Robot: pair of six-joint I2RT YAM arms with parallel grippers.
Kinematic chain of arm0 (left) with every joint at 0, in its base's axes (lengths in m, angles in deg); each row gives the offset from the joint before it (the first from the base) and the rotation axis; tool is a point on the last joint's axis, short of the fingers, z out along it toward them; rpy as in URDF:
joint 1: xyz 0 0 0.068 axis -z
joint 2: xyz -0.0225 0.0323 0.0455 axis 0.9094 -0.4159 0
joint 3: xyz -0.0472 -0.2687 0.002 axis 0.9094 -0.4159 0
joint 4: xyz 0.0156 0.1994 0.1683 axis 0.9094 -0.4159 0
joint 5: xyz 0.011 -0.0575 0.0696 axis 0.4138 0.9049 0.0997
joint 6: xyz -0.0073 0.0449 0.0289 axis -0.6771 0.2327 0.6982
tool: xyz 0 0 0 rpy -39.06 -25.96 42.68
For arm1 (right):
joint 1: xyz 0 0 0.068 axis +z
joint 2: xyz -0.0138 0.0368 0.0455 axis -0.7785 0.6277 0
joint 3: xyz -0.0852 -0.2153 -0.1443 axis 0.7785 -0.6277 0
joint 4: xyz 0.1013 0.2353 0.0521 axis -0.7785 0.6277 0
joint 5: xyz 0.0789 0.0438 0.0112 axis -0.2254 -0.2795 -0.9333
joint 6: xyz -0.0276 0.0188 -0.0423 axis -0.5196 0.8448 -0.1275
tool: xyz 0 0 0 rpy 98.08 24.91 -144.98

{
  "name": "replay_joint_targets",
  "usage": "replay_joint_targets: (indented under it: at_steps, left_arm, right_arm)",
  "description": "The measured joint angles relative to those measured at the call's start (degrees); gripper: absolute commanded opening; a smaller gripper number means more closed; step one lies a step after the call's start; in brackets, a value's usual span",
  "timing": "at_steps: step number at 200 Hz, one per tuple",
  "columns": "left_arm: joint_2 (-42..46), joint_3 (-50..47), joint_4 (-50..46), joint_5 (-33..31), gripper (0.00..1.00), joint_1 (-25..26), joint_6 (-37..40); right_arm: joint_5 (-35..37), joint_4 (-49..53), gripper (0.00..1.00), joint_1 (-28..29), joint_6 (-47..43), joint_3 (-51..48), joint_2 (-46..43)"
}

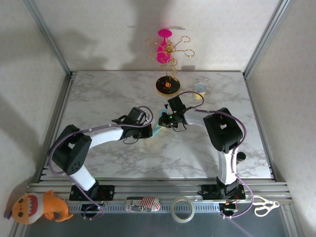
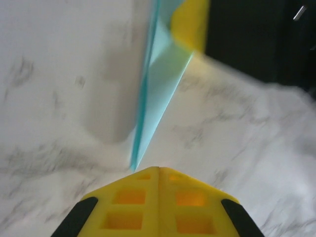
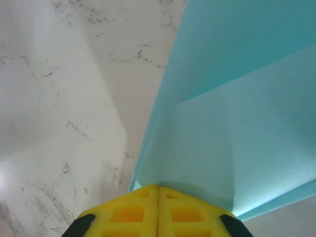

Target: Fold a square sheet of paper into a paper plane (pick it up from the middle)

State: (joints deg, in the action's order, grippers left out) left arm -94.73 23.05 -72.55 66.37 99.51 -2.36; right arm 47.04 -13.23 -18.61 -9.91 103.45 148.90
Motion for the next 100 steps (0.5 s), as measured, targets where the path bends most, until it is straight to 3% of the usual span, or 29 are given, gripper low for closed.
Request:
replay_joint_targets:
  at_steps: [100]
  left_arm:
    - [-9.7,2.8,7.8,0.0,0.00,0.0,-6.4]
  right_arm:
    - [-0.3,-0.2,0.09,-0.1,0.0,0.0,0.0]
